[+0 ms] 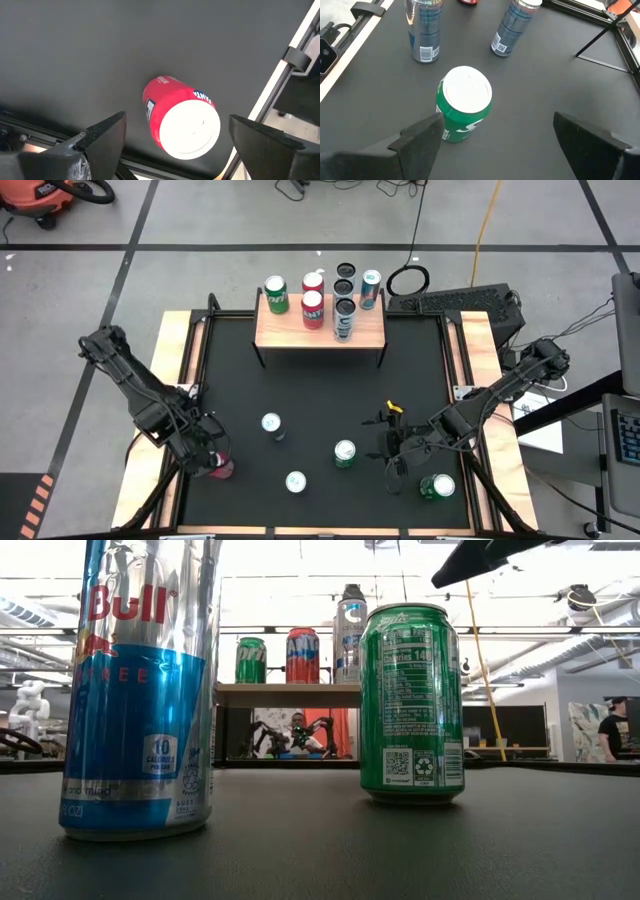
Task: Place canned beverage on shelf
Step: Put the orange soda can on the shelf aligned with the other orange soda can
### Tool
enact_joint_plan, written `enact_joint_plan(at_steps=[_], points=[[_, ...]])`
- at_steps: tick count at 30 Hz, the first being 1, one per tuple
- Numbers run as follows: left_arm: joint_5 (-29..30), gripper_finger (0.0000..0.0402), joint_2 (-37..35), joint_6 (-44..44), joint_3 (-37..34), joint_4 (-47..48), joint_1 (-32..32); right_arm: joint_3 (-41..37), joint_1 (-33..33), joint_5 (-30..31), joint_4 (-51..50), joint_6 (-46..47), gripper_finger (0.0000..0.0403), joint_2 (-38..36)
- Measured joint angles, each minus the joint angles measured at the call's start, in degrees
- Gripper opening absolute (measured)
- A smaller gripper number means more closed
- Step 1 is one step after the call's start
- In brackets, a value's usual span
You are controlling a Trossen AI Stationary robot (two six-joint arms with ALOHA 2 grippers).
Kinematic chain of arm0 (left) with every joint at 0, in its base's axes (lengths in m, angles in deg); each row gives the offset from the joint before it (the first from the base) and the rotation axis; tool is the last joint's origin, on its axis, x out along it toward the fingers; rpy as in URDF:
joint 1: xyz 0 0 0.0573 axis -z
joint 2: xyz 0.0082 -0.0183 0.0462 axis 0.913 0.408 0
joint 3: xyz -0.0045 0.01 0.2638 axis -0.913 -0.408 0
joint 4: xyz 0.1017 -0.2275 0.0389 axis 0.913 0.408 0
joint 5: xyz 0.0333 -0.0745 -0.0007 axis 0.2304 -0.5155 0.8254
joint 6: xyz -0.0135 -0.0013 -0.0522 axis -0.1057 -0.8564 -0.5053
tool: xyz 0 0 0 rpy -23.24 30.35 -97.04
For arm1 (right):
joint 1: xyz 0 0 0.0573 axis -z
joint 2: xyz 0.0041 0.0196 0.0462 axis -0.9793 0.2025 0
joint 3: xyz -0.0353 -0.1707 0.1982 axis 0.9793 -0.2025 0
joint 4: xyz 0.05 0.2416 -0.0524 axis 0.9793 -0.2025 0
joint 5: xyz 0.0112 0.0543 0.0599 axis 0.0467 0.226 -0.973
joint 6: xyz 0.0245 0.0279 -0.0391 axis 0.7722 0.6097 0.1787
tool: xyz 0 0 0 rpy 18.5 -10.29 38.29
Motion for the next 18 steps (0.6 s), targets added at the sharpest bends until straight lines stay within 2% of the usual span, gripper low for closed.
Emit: enact_joint_plan(at_steps=[7, 15, 18], points=[[-0.46, 0.0349, 1.28, 1.09, 0.00, -0.09, 1.99, 0.00, 0.00, 0.00, 0.01, 0.91, 0.0357, 0.00], [1.40, 0.0349, 1.92, 10.60, 0.00, -0.10, 1.89, 0.00, 0.00, 0.00, -0.35, 1.01, 0.0357, -0.01], [1.61, 0.0349, 1.92, 9.23, 0.00, 0.26, 1.05, 0.00, 0.00, 0.02, -0.33, 0.79, 0.0357, 0.00]])
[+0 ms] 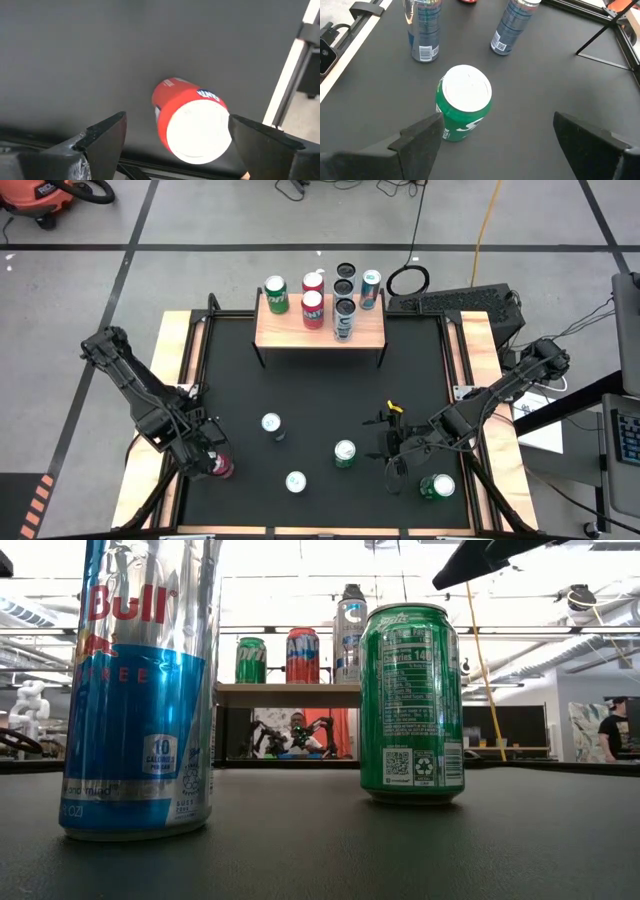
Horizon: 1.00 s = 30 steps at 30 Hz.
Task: Place canned beverage on shelf
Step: Put the orange soda can on the shelf aligned with the other orange soda can
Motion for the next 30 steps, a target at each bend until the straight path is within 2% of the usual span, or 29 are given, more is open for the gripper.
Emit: enact_joint_plan(at_steps=[6, 9, 12, 30], points=[[0.43, 0.0355, 0.00, -4.94, 0.00, 0.25, -0.30, 0.00, 0.00, 0.00, 0.00, -0.13, 0.0357, -0.01], [-3.65, 0.0363, 0.00, -7.62, 0.00, 0.29, -0.31, 0.00, 0.00, 0.00, 0.00, -0.41, 0.0357, -0.02], [-4.04, 0.0365, -0.01, -9.18, 0.00, 1.81, -0.29, 0.00, 0.00, 0.00, 0.07, -0.59, 0.0357, -0.01], [-4.58, 0.0366, -0.02, -11.04, -0.02, 1.54, -0.15, 0.00, 0.00, 0.02, 1.26, -0.43, 0.0357, -0.01]])
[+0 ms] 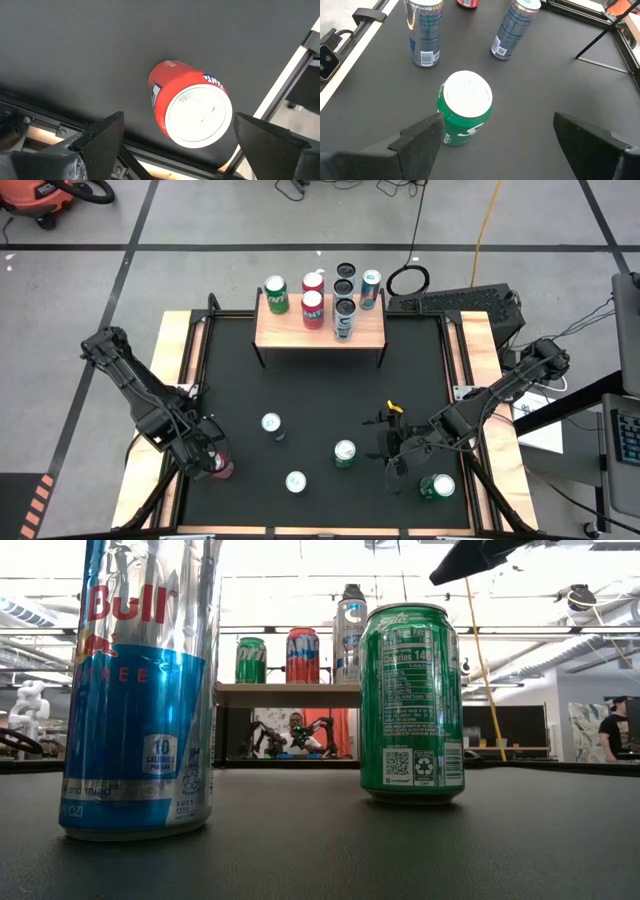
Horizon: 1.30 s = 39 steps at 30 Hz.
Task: Place canned beverage on shelf
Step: Put the orange soda can on the shelf aligned with the other orange soda can
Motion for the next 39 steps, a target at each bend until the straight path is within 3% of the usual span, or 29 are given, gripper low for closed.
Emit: enact_joint_plan(at_steps=[20, 31, 39], points=[[1.15, 0.0366, 0.82, -11.07, -2.19, -0.87, 1.64, 0.00, 0.00, 0.00, 1.87, -1.43, 0.0357, 0.01], [1.28, 0.0366, 3.89, -10.23, -2.05, -5.67, 2.62, 0.00, 0.00, 0.00, 1.78, -0.22, 0.0357, 0.01], [1.42, 0.0366, 3.69, -10.29, -1.77, -1.73, 2.71, 0.00, 0.00, 0.00, 1.78, -0.19, 0.0357, 0.00]])
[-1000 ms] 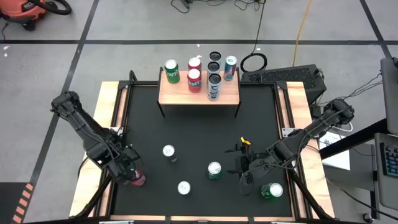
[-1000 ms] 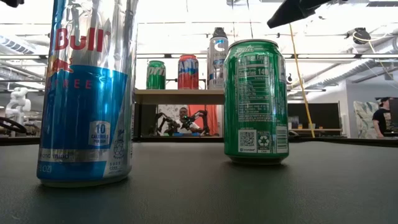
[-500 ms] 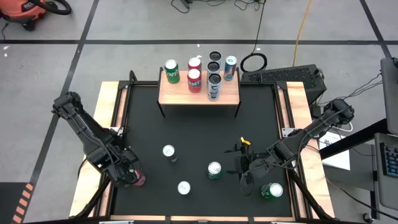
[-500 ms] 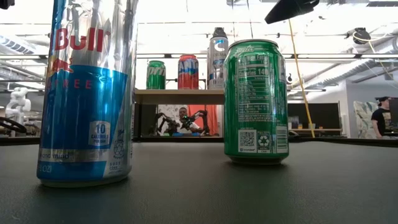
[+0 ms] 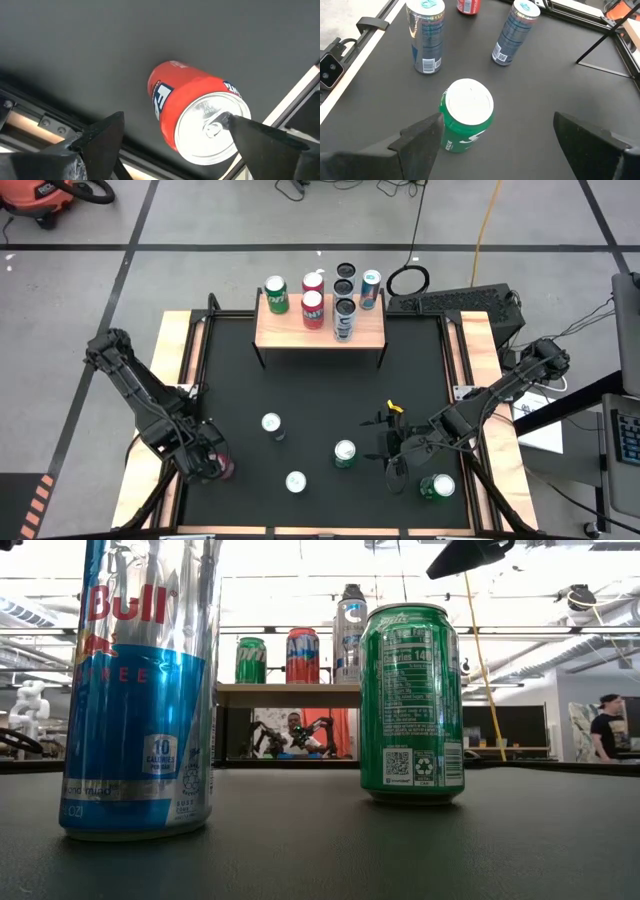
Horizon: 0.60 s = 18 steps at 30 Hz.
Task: Place canned beverage on shelf
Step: Put the orange soda can on the shelf aligned with the other orange soda can
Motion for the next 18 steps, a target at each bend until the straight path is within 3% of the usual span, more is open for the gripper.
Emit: enact_joint_plan(at_steps=[3, 8, 15, 18], points=[[-0.91, 0.0366, 0.35, -0.60, 2.04, 2.19, 0.00, 0.00, 0.00, 0.00, 0.00, -0.01, 0.0357, 0.01], [1.29, 0.0366, 0.17, -10.97, 8.51, 13.34, 0.23, 0.00, 0.00, 0.00, 0.00, 0.01, 0.0357, 0.01], [3.75, 0.0366, 0.94, -10.11, 10.89, 6.12, 2.48, 0.00, -0.21, 0.00, -0.04, 0.18, 0.0357, 0.01], [4.03, 0.0366, 3.69, -4.55, 10.86, 5.22, 3.79, 0.00, -0.37, -0.02, -0.04, 0.14, 0.0357, 0.01]])
